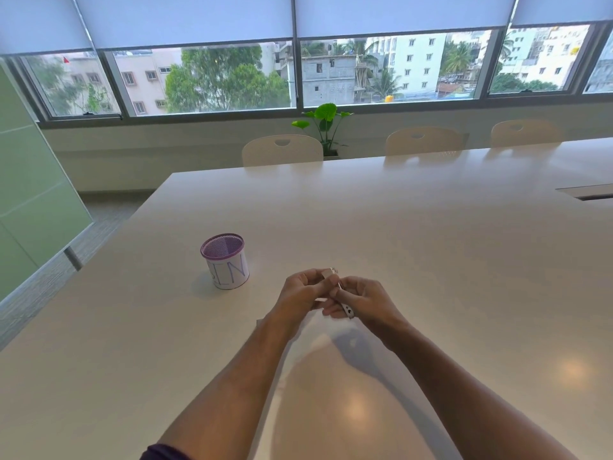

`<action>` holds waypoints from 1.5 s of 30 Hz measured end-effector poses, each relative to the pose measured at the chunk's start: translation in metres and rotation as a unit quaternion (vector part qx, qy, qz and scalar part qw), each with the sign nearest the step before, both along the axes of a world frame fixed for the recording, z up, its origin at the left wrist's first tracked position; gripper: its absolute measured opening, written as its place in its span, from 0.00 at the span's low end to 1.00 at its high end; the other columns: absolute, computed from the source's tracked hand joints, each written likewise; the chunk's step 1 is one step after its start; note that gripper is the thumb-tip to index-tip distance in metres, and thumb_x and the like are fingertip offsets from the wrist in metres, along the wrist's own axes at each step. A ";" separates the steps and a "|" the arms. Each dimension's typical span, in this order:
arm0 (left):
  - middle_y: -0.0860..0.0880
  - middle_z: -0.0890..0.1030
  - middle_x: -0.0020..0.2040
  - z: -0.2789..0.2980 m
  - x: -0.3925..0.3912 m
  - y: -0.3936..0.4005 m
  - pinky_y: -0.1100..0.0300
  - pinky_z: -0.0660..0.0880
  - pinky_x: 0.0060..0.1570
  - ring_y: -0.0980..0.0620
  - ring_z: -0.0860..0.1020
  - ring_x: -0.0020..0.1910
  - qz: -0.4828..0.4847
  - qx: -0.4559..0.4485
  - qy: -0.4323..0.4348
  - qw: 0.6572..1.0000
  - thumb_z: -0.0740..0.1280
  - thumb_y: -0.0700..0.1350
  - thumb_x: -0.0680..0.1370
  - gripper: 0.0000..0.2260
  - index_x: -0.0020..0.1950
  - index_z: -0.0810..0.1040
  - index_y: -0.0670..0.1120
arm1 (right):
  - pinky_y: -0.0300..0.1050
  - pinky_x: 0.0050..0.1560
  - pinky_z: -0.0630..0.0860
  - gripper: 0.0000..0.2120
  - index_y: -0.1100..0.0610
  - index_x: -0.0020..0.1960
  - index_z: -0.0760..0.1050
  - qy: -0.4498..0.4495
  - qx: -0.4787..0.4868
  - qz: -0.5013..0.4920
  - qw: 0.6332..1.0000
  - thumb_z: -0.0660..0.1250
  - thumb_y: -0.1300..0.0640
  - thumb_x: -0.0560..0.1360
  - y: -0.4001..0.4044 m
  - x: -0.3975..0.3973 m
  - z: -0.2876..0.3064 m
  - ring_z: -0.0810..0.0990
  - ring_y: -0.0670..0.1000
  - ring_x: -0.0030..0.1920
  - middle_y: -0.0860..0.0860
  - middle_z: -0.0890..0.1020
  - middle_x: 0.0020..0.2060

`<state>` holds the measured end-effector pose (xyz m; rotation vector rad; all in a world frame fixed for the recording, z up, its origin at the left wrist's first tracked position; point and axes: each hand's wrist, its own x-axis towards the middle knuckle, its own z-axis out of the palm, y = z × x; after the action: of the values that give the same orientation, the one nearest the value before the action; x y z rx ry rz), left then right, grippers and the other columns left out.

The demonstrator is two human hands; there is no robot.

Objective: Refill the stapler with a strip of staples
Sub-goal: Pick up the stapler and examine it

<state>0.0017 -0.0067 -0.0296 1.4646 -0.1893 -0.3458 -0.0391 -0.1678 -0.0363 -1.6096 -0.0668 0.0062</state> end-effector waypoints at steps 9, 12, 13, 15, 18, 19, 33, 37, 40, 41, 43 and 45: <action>0.48 0.88 0.41 0.007 -0.001 -0.007 0.66 0.80 0.35 0.56 0.85 0.35 0.076 -0.006 -0.025 0.997 0.83 0.48 0.68 0.16 0.51 0.86 0.42 | 0.44 0.49 0.84 0.16 0.63 0.55 0.86 0.085 0.217 0.083 0.969 0.68 0.51 0.80 -0.009 0.010 -0.009 0.88 0.55 0.47 0.62 0.87 0.48; 0.54 0.87 0.34 0.004 -0.001 -0.010 0.72 0.74 0.29 0.62 0.83 0.30 0.089 0.014 -0.042 0.995 0.82 0.45 0.71 0.08 0.45 0.85 0.46 | 0.43 0.43 0.84 0.20 0.63 0.51 0.87 0.085 0.234 0.057 0.967 0.74 0.46 0.73 -0.008 0.015 -0.013 0.86 0.53 0.40 0.60 0.87 0.41; 0.54 0.87 0.33 0.004 -0.001 -0.010 0.73 0.74 0.28 0.62 0.83 0.30 0.086 0.013 -0.043 0.995 0.81 0.45 0.72 0.07 0.45 0.85 0.46 | 0.43 0.43 0.84 0.20 0.64 0.52 0.87 0.088 0.253 0.054 0.962 0.74 0.47 0.74 -0.008 0.017 -0.015 0.86 0.53 0.40 0.60 0.87 0.41; 0.55 0.87 0.34 0.005 -0.003 -0.008 0.71 0.74 0.29 0.62 0.83 0.31 0.081 0.012 -0.033 0.996 0.80 0.46 0.74 0.06 0.46 0.86 0.47 | 0.44 0.44 0.84 0.18 0.65 0.55 0.86 0.092 0.275 0.058 0.955 0.72 0.50 0.78 -0.010 0.021 -0.018 0.87 0.54 0.42 0.61 0.87 0.44; 0.52 0.87 0.39 0.005 -0.003 -0.003 0.61 0.74 0.40 0.58 0.84 0.36 0.073 0.018 -0.015 0.997 0.77 0.50 0.76 0.09 0.52 0.87 0.45 | 0.43 0.42 0.84 0.17 0.63 0.54 0.86 0.096 0.262 0.078 0.957 0.72 0.49 0.78 -0.011 0.021 -0.017 0.86 0.53 0.39 0.60 0.87 0.43; 0.51 0.87 0.40 0.005 -0.003 -0.001 0.58 0.73 0.43 0.56 0.83 0.37 0.070 0.015 -0.009 0.997 0.76 0.50 0.77 0.10 0.53 0.87 0.45 | 0.44 0.42 0.84 0.18 0.63 0.55 0.86 0.096 0.258 0.081 0.958 0.72 0.48 0.78 -0.011 0.021 -0.015 0.87 0.53 0.39 0.61 0.87 0.44; 0.43 0.89 0.45 0.002 -0.006 0.010 0.59 0.85 0.47 0.49 0.88 0.41 0.048 -0.078 0.015 0.996 0.79 0.53 0.66 0.20 0.53 0.86 0.42 | 0.37 0.36 0.78 0.13 0.52 0.50 0.83 -0.104 -0.038 -0.077 0.991 0.74 0.43 0.77 0.007 0.010 -0.001 0.84 0.46 0.37 0.48 0.86 0.38; 0.39 0.89 0.49 0.001 -0.007 0.015 0.57 0.86 0.50 0.45 0.89 0.47 0.017 -0.080 0.015 0.997 0.80 0.48 0.69 0.18 0.54 0.85 0.41 | 0.33 0.36 0.76 0.06 0.49 0.49 0.83 -0.133 -0.088 -0.091 0.983 0.71 0.47 0.80 0.007 0.013 -0.003 0.80 0.40 0.36 0.40 0.85 0.37; 0.34 0.88 0.51 0.000 -0.009 0.017 0.56 0.86 0.51 0.42 0.89 0.49 0.004 -0.021 -0.022 1.000 0.79 0.38 0.74 0.12 0.55 0.84 0.36 | 0.32 0.34 0.75 0.06 0.51 0.45 0.82 -0.149 -0.092 -0.085 0.981 0.73 0.50 0.79 0.007 0.013 -0.002 0.81 0.40 0.33 0.41 0.85 0.36; 0.34 0.88 0.50 -0.001 -0.011 0.016 0.56 0.86 0.51 0.42 0.89 0.49 0.006 -0.006 -0.034 0.999 0.78 0.36 0.74 0.11 0.56 0.84 0.35 | 0.31 0.32 0.74 0.07 0.52 0.44 0.82 -0.148 -0.097 -0.083 0.981 0.74 0.50 0.78 0.007 0.013 -0.001 0.80 0.40 0.30 0.41 0.85 0.34; 0.36 0.88 0.48 -0.004 -0.014 0.015 0.55 0.86 0.52 0.43 0.89 0.48 0.024 -0.005 -0.039 0.999 0.77 0.35 0.75 0.10 0.55 0.85 0.37 | 0.30 0.28 0.72 0.09 0.52 0.41 0.82 -0.139 -0.100 -0.076 0.982 0.76 0.49 0.76 0.006 0.013 0.003 0.79 0.40 0.26 0.44 0.85 0.30; 0.38 0.89 0.48 -0.005 -0.017 0.013 0.55 0.86 0.52 0.44 0.89 0.47 0.040 -0.025 -0.031 0.998 0.77 0.36 0.76 0.10 0.56 0.84 0.36 | 0.30 0.30 0.73 0.09 0.51 0.42 0.82 -0.139 -0.114 -0.074 0.981 0.76 0.47 0.75 0.003 0.013 0.005 0.81 0.40 0.28 0.45 0.85 0.31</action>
<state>-0.0153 0.0065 -0.0342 1.4308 -0.1878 -0.2303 -0.0259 -0.1648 -0.0309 -1.8330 -0.1676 -0.3365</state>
